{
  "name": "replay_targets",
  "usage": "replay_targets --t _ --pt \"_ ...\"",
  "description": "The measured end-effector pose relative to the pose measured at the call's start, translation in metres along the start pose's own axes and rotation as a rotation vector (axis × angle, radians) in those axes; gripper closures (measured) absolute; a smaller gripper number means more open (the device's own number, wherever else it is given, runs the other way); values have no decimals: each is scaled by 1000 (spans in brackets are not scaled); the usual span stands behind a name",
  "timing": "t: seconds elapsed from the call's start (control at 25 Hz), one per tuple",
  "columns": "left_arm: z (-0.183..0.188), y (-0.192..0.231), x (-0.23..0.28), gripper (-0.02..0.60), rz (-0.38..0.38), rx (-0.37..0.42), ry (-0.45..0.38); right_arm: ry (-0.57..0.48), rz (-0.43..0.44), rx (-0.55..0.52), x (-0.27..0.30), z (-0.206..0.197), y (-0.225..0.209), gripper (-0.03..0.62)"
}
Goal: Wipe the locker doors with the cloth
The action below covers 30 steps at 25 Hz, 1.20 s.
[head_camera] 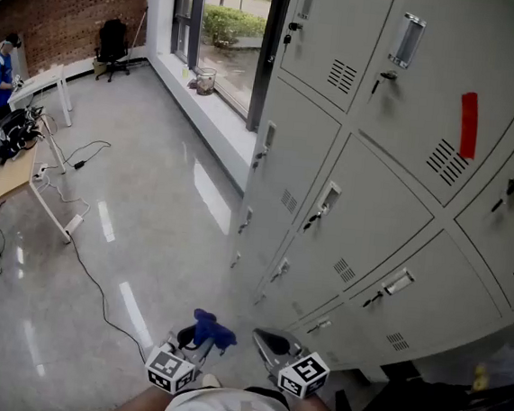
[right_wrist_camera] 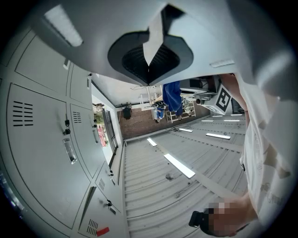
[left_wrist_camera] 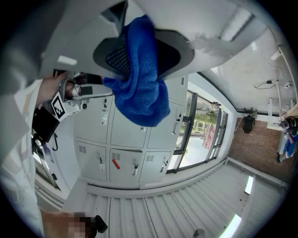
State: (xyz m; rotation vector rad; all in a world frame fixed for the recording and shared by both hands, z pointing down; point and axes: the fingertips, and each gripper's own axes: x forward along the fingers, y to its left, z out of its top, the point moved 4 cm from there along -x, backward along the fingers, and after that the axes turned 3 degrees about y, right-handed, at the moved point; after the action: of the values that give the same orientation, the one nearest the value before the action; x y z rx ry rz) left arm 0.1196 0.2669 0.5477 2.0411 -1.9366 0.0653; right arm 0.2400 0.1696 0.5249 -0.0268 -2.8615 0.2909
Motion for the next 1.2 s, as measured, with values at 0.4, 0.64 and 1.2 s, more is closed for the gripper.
replay_targets --t 0.4,0.64,1.2 --pt "-6 36 -19 453 74 -29 -2 6 61 7 42 2 8 586" --pt "-8 55 -12 453 107 -45 12 22 77 48 67 -5 -9 586" --pt "63 123 102 453 43 1 7 -71 52 62 136 62 -124 586"
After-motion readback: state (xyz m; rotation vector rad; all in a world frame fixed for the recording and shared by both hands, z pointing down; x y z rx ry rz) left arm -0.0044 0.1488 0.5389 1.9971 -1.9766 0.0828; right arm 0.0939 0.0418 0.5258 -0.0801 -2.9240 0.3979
